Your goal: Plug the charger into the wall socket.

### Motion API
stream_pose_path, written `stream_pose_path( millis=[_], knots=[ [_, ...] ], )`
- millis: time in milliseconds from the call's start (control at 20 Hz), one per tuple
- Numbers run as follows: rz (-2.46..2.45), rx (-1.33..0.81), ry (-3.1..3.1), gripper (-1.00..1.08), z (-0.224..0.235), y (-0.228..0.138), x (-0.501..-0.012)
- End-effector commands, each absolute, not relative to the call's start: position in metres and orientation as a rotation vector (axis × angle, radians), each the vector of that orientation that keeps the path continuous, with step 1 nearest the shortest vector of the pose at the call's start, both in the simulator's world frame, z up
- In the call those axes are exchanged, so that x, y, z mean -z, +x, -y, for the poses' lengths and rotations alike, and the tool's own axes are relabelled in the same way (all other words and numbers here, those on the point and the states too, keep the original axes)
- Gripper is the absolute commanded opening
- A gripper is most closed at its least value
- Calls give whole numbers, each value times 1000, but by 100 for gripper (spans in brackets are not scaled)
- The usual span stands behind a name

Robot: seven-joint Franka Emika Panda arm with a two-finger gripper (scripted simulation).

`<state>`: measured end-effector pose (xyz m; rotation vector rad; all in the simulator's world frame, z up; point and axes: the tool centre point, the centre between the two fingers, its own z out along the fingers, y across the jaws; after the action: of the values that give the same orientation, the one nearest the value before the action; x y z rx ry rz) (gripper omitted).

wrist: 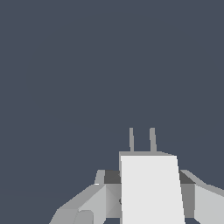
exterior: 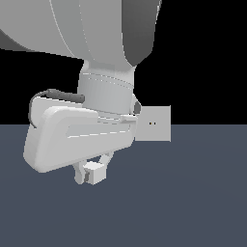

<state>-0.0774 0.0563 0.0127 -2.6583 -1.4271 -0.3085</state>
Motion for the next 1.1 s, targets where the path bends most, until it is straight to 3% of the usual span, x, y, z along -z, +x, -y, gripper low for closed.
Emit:
stream_pose_path(
  millis=[0,1050],
  knots=[
    [1403,311,-2673,-100,-55,-75,-14],
    [648,360,-3000,-100,-8,-26,-56]
  ],
)
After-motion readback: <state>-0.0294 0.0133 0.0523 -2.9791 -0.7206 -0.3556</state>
